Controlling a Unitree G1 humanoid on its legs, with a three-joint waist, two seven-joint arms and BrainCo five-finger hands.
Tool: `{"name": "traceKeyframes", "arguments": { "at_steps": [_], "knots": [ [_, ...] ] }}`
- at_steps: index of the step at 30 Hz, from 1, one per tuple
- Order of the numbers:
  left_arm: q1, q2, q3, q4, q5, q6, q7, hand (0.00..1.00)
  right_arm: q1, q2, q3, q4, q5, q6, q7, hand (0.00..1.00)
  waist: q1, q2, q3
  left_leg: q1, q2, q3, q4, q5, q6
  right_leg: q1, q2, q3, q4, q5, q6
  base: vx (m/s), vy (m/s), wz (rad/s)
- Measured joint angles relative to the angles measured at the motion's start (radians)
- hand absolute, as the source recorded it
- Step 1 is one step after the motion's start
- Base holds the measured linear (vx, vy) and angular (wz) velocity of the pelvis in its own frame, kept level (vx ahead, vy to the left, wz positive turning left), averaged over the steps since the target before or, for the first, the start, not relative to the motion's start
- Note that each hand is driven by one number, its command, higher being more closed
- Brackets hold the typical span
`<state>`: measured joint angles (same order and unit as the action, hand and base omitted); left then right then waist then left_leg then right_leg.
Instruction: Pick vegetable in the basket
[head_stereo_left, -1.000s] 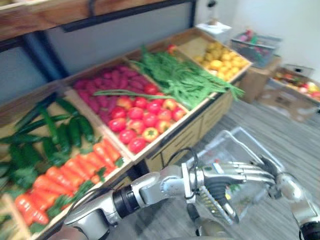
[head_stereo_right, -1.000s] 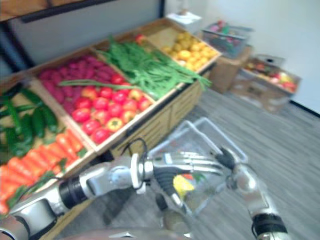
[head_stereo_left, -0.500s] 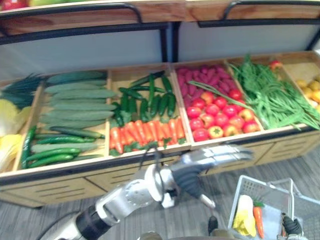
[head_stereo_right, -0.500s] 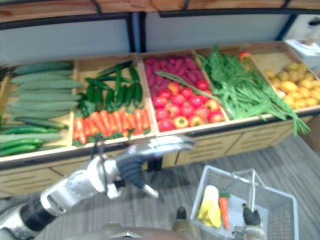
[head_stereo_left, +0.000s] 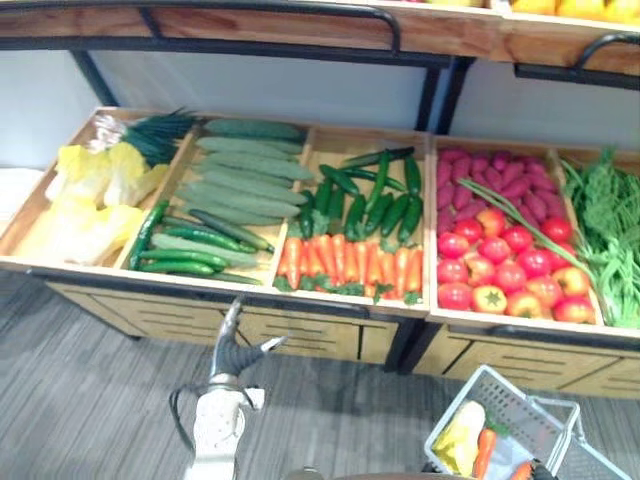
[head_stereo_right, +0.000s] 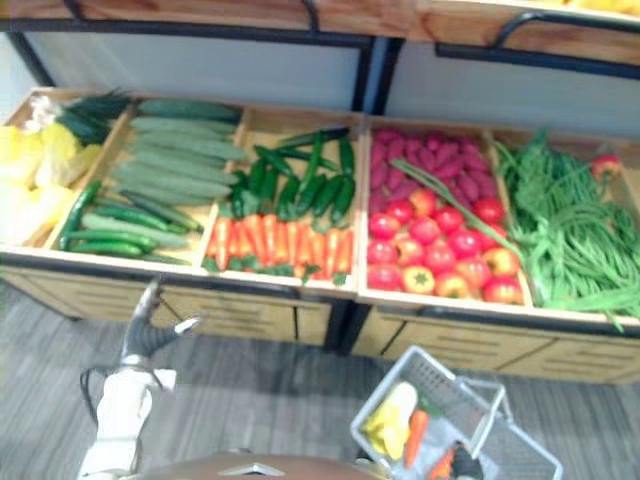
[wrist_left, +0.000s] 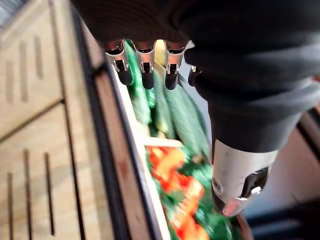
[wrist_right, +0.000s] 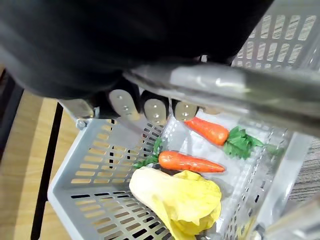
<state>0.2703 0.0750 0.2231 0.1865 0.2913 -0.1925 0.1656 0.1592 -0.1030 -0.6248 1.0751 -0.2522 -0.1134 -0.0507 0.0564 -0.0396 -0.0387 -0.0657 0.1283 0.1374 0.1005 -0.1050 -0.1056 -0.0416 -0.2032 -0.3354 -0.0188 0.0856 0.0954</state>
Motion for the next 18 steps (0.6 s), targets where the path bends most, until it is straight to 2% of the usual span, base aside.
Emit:
{"name": "traceKeyframes", "arguments": {
  "at_steps": [2, 5, 8, 14, 18],
  "knots": [
    [0.007, -0.006, 0.032, 0.048, 0.000, 0.010, 0.031, 0.00, 0.003, 0.008, 0.023, -0.004, 0.024, 0.000, -0.010, 1.00, -0.001, -0.002, -0.008, 0.002, -0.001, -0.014, -0.005, 0.003, 0.001, 0.013, -0.002, -0.017, 0.002, -0.003, -0.003, 0.00, 0.001, 0.26],
    [0.007, -0.013, 0.102, 0.180, -0.002, 0.035, 0.090, 0.00, 0.027, 0.041, 0.075, -0.052, 0.035, -0.002, -0.028, 1.00, -0.002, -0.016, -0.025, 0.015, -0.014, -0.025, -0.033, 0.014, 0.002, 0.023, -0.018, -0.029, 0.007, -0.028, 0.017, -0.03, 0.002, 0.14],
    [0.008, -0.038, 0.164, 0.337, -0.002, 0.050, 0.110, 0.00, 0.047, 0.050, 0.093, -0.076, 0.035, -0.001, -0.032, 1.00, -0.014, -0.018, -0.041, 0.029, -0.017, -0.033, -0.066, 0.027, 0.002, 0.029, -0.023, -0.039, 0.017, -0.048, 0.024, -0.03, -0.017, 0.13],
    [0.005, -0.076, 0.308, 0.763, -0.015, 0.086, 0.115, 0.00, 0.030, 0.054, 0.081, -0.033, 0.034, -0.005, -0.040, 1.00, -0.031, -0.007, -0.057, 0.074, 0.003, 0.021, -0.136, 0.046, -0.015, 0.008, 0.009, 0.015, 0.002, -0.061, 0.037, 0.01, -0.035, -0.25],
    [-0.012, -0.072, 0.364, 0.879, -0.040, 0.118, 0.109, 0.00, 0.015, 0.039, 0.042, 0.035, 0.036, -0.009, -0.056, 1.00, -0.040, -0.007, -0.057, 0.090, 0.010, 0.028, -0.133, 0.053, -0.022, 0.011, 0.019, 0.026, 0.003, -0.053, 0.037, 0.10, -0.022, -0.10]
  ]
}}
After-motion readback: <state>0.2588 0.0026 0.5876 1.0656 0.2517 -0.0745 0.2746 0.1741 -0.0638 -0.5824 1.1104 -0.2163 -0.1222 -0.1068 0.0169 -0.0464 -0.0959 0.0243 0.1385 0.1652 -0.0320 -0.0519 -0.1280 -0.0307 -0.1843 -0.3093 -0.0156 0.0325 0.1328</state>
